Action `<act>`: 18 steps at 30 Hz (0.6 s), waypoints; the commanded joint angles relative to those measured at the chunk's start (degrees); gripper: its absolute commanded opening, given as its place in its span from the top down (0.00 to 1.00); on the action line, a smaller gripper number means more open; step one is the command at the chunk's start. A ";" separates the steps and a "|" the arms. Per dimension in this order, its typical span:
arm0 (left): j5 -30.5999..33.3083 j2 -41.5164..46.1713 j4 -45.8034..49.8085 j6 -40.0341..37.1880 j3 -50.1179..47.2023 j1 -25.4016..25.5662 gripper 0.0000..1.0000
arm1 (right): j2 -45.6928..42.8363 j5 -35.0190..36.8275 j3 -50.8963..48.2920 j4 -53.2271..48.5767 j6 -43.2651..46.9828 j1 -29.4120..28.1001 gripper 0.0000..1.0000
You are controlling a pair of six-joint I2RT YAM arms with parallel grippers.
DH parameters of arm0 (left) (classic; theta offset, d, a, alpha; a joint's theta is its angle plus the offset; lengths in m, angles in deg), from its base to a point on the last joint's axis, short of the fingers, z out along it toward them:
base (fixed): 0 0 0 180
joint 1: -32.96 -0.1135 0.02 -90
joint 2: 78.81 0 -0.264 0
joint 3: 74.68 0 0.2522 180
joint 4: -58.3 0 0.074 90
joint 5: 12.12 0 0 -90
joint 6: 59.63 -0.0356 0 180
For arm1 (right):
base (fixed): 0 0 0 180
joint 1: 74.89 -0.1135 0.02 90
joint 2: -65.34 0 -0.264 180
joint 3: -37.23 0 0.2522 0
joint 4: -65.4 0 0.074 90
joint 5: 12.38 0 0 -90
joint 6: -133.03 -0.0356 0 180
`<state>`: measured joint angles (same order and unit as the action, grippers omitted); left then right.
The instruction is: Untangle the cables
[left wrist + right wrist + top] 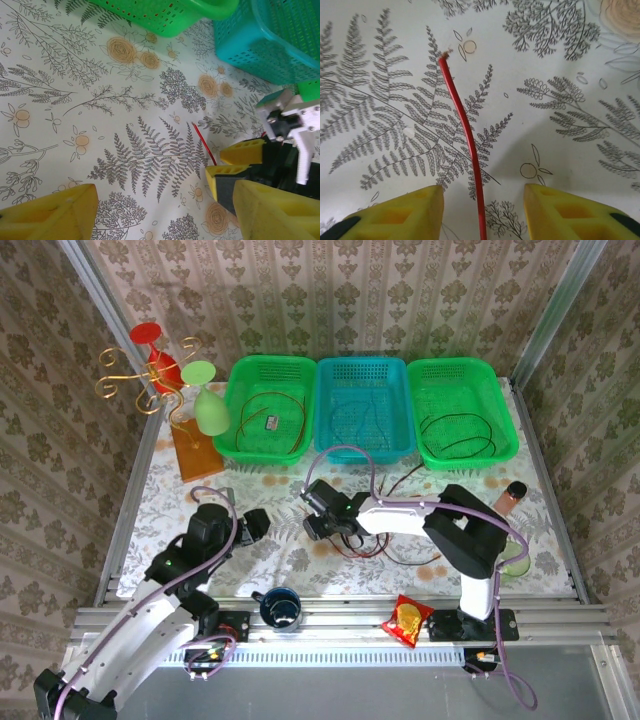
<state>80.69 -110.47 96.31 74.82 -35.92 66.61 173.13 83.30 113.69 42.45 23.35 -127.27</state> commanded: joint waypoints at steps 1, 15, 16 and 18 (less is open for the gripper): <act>-0.51 -0.49 0.01 0.16 -0.01 -0.34 0.28 | 1.80 1.48 1.51 1.08 -0.49 -0.71 0.58; -2.77 -9.03 -4.13 -1.16 9.57 0.92 0.29 | -24.68 7.16 -5.28 4.32 4.34 1.81 1.00; -2.57 -9.72 -4.52 -1.28 10.23 1.21 0.29 | -27.28 6.79 -5.10 3.85 4.71 2.73 1.00; -2.11 -11.67 -5.66 -1.73 11.71 2.31 0.29 | -33.63 5.94 -4.66 2.90 4.85 4.84 1.00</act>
<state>78.35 -120.44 93.18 74.53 -26.94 67.81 146.59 87.56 107.99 45.67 26.41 -124.78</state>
